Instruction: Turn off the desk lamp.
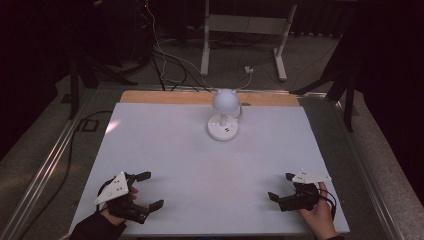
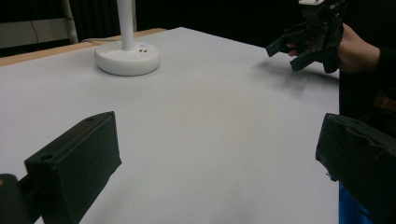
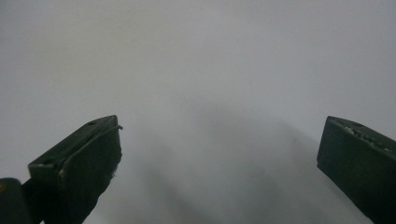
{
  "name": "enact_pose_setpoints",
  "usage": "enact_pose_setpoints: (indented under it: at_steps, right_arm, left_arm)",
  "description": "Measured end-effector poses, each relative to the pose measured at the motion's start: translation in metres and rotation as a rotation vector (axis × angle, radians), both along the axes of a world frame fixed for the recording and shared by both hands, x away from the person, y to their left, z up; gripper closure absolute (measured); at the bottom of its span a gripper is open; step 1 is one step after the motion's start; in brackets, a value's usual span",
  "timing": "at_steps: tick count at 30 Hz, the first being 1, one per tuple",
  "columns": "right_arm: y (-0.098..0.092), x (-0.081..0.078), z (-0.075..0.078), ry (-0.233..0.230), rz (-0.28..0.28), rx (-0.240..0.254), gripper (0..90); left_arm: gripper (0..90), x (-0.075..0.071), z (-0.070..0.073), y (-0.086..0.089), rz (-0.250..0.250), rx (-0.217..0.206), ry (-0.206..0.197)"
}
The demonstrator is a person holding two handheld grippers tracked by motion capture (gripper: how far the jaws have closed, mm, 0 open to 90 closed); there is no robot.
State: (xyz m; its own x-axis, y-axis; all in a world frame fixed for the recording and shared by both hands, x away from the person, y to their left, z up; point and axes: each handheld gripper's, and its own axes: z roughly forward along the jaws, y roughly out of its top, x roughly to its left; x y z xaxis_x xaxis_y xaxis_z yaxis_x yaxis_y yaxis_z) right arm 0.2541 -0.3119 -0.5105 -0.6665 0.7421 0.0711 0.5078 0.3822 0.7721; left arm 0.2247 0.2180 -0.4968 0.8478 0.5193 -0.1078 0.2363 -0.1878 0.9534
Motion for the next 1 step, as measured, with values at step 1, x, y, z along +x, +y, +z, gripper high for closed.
enact_pose_setpoints:
  at_steps: [1]
  right_arm:
    - [0.0001,0.0000,-0.0002,0.004,0.001,0.003,0.0]
  left_arm:
    - [0.4,0.0001,0.0000,-0.0001,0.000,-0.001,0.000]
